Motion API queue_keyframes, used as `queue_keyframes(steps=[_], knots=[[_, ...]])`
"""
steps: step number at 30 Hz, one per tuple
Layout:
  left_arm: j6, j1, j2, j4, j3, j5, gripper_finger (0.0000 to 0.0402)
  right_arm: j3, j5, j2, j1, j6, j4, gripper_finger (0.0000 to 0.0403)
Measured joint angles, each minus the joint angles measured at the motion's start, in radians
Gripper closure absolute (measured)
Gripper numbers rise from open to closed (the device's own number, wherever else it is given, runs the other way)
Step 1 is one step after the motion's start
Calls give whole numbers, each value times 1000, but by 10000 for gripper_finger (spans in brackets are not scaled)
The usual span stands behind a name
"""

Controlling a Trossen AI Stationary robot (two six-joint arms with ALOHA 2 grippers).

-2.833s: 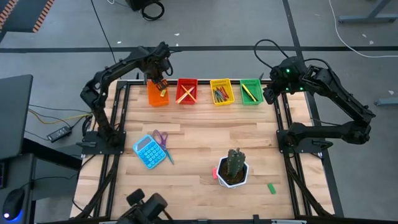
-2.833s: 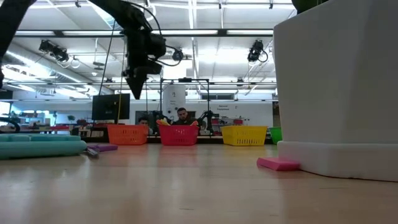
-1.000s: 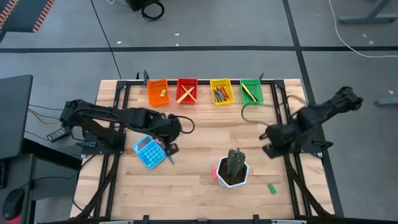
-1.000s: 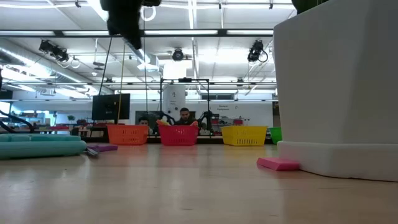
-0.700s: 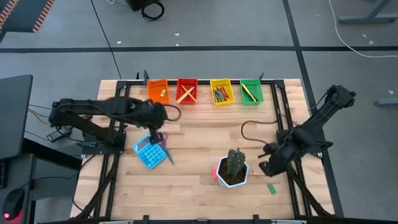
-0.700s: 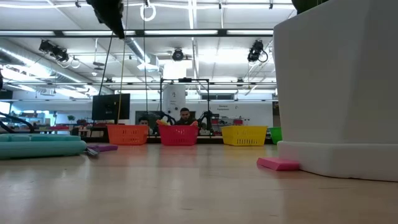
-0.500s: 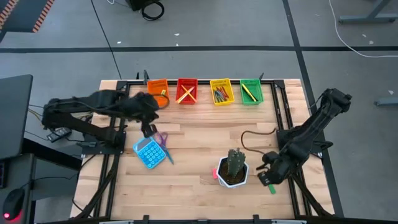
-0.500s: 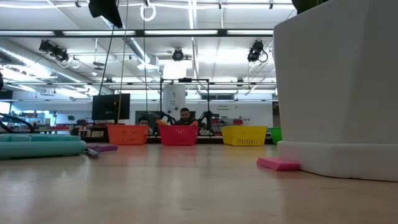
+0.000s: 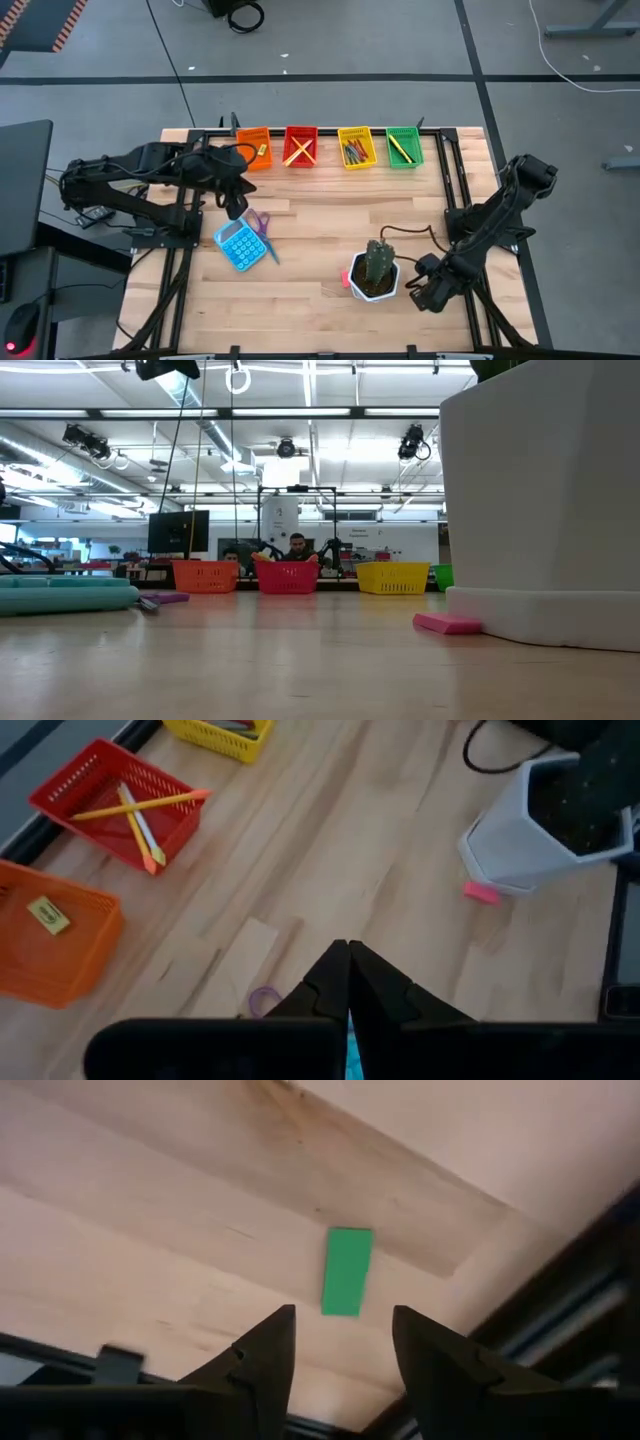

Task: Sort crayons/erasers/pens/pencils in bins
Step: Put the green eraser into the orange bin

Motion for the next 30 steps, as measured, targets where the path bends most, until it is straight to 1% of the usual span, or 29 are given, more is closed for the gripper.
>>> queue_keyframes(steps=[2,5,9,14,17,23,30], knots=[[-32,3,0,10,0,-7,384,-48,13,-3,22,30,67,225],[-73,10,0,16,0,-11,378,-134,38,-16,64,121,175,224],[-113,20,0,12,0,-12,383,-206,89,-29,110,204,256,226],[-140,21,0,-6,0,-12,391,-211,162,-32,146,208,248,226],[-192,21,0,-7,0,-12,388,-211,192,-26,152,208,238,226],[-283,14,1,-6,0,-12,378,-212,191,3,151,200,243,226],[-289,11,1,-5,0,-12,388,-166,167,4,148,204,246,226]])
